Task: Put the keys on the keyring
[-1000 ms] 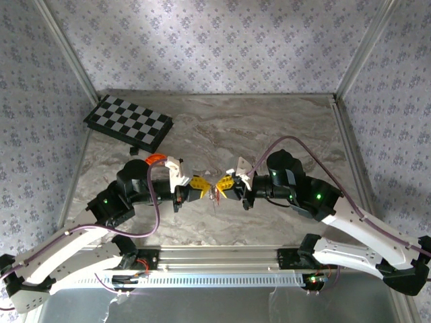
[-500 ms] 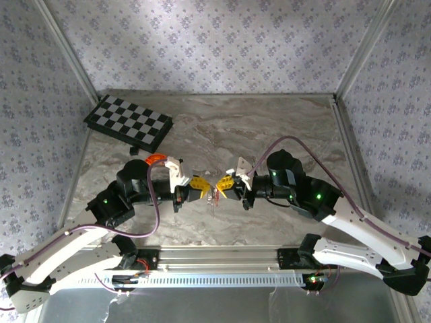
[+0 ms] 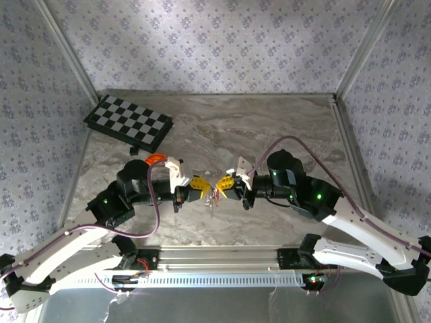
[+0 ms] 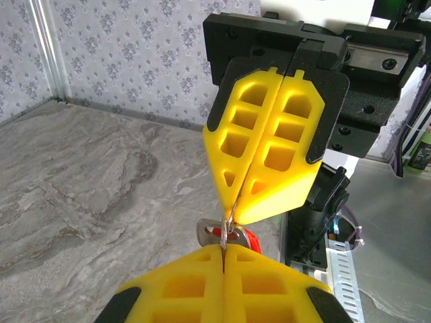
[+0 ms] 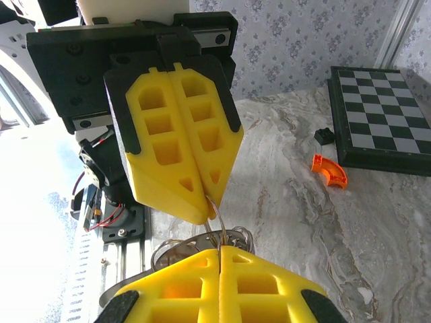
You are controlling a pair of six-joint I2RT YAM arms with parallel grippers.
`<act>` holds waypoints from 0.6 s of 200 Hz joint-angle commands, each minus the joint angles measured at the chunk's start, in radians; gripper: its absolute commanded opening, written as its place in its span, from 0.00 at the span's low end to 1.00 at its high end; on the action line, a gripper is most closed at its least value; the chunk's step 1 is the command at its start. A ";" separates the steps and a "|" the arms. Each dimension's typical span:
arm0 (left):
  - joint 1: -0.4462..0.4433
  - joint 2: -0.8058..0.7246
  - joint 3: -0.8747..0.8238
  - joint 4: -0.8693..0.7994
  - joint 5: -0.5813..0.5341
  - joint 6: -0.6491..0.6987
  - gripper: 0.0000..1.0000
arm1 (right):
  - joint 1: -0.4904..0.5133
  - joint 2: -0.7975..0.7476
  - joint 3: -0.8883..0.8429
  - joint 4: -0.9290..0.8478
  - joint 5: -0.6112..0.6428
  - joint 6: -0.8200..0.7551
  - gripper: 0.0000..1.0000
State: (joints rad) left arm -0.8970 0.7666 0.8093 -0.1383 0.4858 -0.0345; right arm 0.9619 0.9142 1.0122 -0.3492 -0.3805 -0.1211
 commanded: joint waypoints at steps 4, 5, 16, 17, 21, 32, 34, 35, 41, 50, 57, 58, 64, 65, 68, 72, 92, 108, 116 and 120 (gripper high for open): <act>-0.008 -0.021 0.047 0.017 0.016 0.018 0.00 | -0.005 -0.019 0.038 0.008 0.018 -0.001 0.00; -0.008 -0.022 0.047 0.017 0.016 0.018 0.00 | -0.005 -0.019 0.038 0.008 0.018 -0.001 0.00; -0.008 -0.020 0.045 0.017 0.017 0.018 0.00 | -0.006 -0.019 0.038 0.007 0.016 -0.002 0.00; -0.008 -0.020 0.045 0.017 0.016 0.018 0.00 | -0.006 -0.019 0.038 0.008 0.015 -0.001 0.00; -0.008 -0.020 0.046 0.018 0.017 0.018 0.00 | -0.006 -0.018 0.038 0.008 0.015 -0.001 0.00; -0.008 -0.020 0.046 0.019 0.017 0.019 0.00 | -0.006 -0.018 0.037 0.006 0.015 -0.002 0.00; -0.008 -0.021 0.047 0.019 0.016 0.018 0.00 | -0.005 -0.018 0.037 0.006 0.015 -0.001 0.00; -0.009 -0.020 0.047 0.019 0.016 0.019 0.00 | -0.005 -0.018 0.036 0.005 0.015 0.000 0.00; -0.008 -0.020 0.046 0.019 0.017 0.019 0.00 | -0.005 -0.018 0.037 0.004 0.015 -0.001 0.00; -0.008 -0.021 0.046 0.017 0.017 0.018 0.00 | -0.005 -0.020 0.037 0.007 0.015 0.000 0.00; -0.008 -0.022 0.046 0.018 0.016 0.017 0.00 | -0.005 -0.018 0.037 0.006 0.014 0.000 0.00; -0.008 -0.022 0.046 0.017 0.017 0.018 0.00 | -0.005 -0.018 0.037 0.007 0.014 -0.001 0.00; -0.008 -0.021 0.047 0.019 0.018 0.017 0.00 | -0.005 -0.016 0.037 0.008 0.012 -0.002 0.00; -0.008 -0.022 0.047 0.019 0.018 0.017 0.00 | -0.006 -0.016 0.037 0.007 0.011 -0.002 0.00; -0.008 -0.020 0.046 0.019 0.017 0.019 0.00 | -0.006 -0.015 0.037 0.007 0.010 -0.002 0.00; -0.008 -0.021 0.047 0.019 0.017 0.017 0.00 | -0.006 -0.013 0.038 0.008 0.008 -0.001 0.00; -0.008 -0.020 0.047 0.020 0.017 0.018 0.00 | -0.005 -0.006 0.040 0.008 0.002 -0.001 0.00; -0.008 -0.019 0.048 0.020 0.017 0.018 0.00 | -0.005 -0.008 0.038 0.012 -0.002 0.000 0.00; -0.008 -0.018 0.048 0.019 0.017 0.019 0.00 | -0.006 -0.008 0.038 0.013 -0.003 -0.001 0.00; -0.008 -0.017 0.047 0.021 0.019 0.019 0.00 | -0.007 -0.007 0.039 0.013 -0.003 0.000 0.00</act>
State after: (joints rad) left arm -0.8982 0.7647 0.8093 -0.1459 0.4862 -0.0341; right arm 0.9607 0.9108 1.0183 -0.3489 -0.3809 -0.1211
